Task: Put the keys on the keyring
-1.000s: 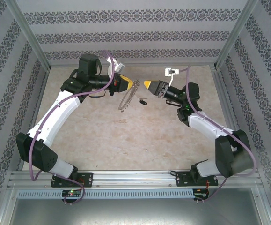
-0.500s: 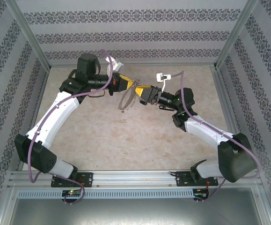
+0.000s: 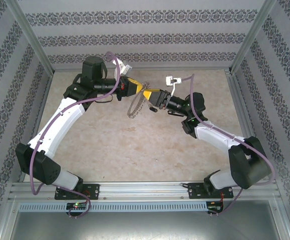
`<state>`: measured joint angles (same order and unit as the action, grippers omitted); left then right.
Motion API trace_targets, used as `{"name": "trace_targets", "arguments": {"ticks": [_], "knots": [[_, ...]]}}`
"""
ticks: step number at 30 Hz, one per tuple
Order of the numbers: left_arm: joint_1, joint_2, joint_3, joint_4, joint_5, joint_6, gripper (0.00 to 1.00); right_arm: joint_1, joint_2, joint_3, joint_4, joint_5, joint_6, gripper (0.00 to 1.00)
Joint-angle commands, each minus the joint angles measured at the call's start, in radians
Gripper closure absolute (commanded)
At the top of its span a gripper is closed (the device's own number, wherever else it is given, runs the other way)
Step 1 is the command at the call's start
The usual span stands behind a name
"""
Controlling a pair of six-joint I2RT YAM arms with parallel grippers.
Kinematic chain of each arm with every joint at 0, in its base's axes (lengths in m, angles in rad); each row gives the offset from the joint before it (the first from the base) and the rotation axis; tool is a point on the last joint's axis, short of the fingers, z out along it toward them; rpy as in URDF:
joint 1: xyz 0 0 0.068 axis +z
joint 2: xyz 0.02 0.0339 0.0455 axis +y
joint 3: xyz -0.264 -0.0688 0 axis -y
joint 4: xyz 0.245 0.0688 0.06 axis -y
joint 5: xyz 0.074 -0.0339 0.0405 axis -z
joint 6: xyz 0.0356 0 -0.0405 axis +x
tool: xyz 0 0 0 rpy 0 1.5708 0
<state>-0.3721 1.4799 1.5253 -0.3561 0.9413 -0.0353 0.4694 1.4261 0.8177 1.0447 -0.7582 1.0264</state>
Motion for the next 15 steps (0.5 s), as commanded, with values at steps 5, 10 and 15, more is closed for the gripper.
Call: {"name": "trace_targets", "arguments": {"ticks": [5,10,15], "knots": [[-0.012,-0.026,-0.015,0.075,0.014,-0.022,1.00,0.012,0.002,0.054,0.081,0.009,0.017,0.63],[-0.013,-0.025,-0.019,0.077,0.010,-0.020,1.00,0.012,0.005,0.064,0.086,0.005,0.024,0.66],[-0.014,-0.025,-0.021,0.081,-0.002,-0.021,1.00,0.014,-0.009,0.049,0.088,0.003,0.029,0.61]]}}
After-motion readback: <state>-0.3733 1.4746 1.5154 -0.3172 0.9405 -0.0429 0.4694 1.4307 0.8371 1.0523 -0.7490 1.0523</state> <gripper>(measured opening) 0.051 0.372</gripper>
